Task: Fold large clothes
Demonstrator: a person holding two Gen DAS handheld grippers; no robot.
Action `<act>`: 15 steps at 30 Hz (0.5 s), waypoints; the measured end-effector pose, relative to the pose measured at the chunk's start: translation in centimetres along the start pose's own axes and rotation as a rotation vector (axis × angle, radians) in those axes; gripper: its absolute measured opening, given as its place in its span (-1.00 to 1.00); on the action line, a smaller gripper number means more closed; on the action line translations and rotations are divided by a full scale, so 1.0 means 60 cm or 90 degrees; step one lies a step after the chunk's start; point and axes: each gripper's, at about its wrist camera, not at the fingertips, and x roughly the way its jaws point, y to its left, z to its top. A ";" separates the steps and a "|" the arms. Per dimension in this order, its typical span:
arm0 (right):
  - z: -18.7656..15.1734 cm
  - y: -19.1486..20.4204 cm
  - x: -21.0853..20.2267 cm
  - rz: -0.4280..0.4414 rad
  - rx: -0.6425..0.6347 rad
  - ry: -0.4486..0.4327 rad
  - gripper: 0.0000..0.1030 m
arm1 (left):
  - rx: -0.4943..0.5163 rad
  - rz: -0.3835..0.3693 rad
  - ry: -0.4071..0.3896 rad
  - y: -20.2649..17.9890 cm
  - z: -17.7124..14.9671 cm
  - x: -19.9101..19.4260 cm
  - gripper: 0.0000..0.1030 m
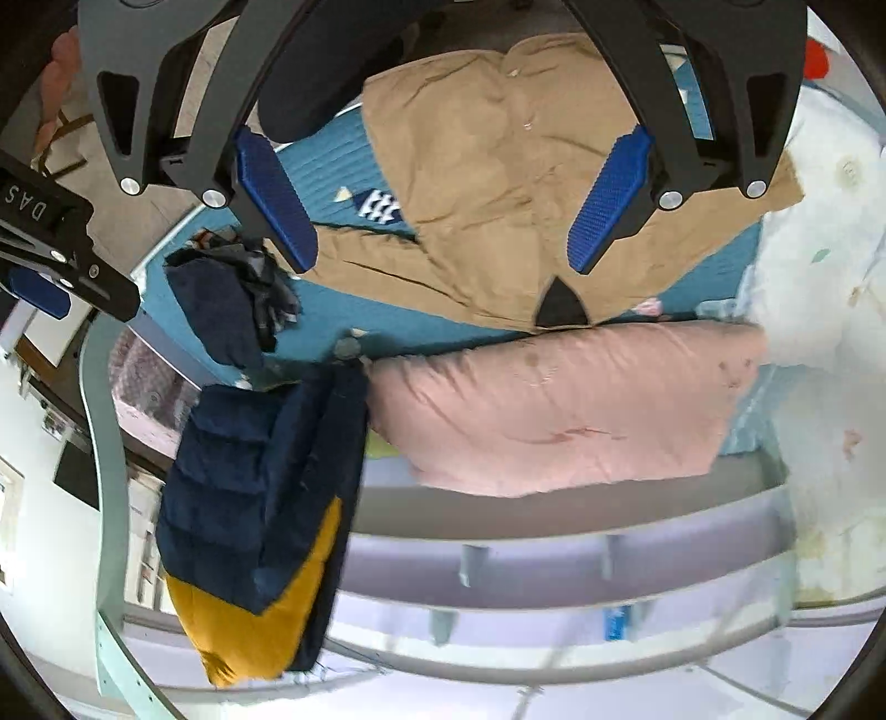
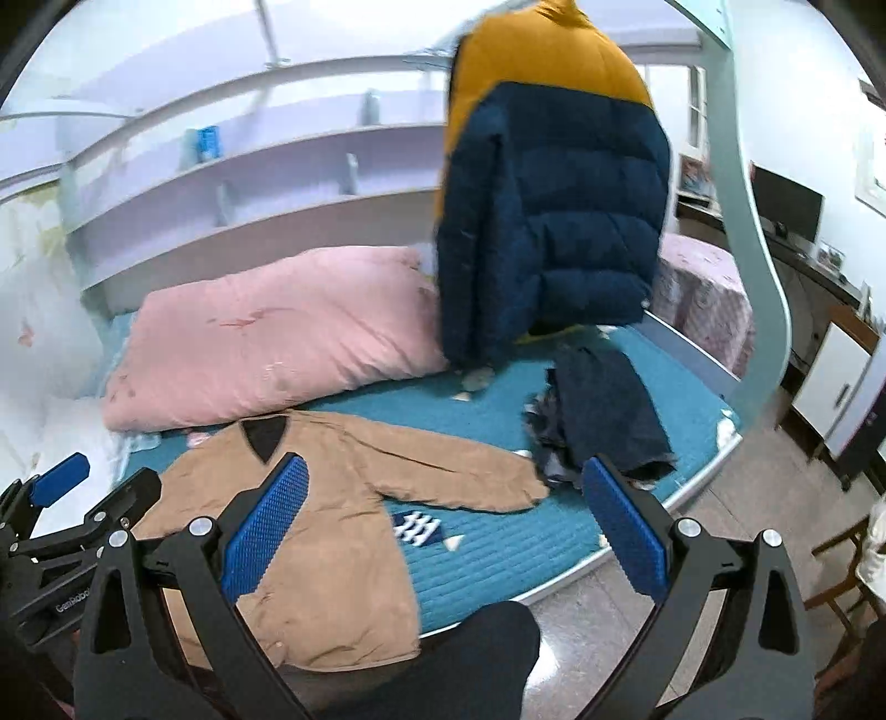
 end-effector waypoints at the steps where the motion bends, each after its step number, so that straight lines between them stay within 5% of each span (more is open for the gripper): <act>1: -0.005 0.010 -0.007 0.003 -0.005 -0.003 0.85 | -0.005 0.008 -0.007 0.009 -0.006 -0.014 0.79; 15: -0.046 0.105 -0.091 0.001 -0.059 -0.083 0.85 | -0.056 0.061 -0.091 0.088 -0.046 -0.161 0.88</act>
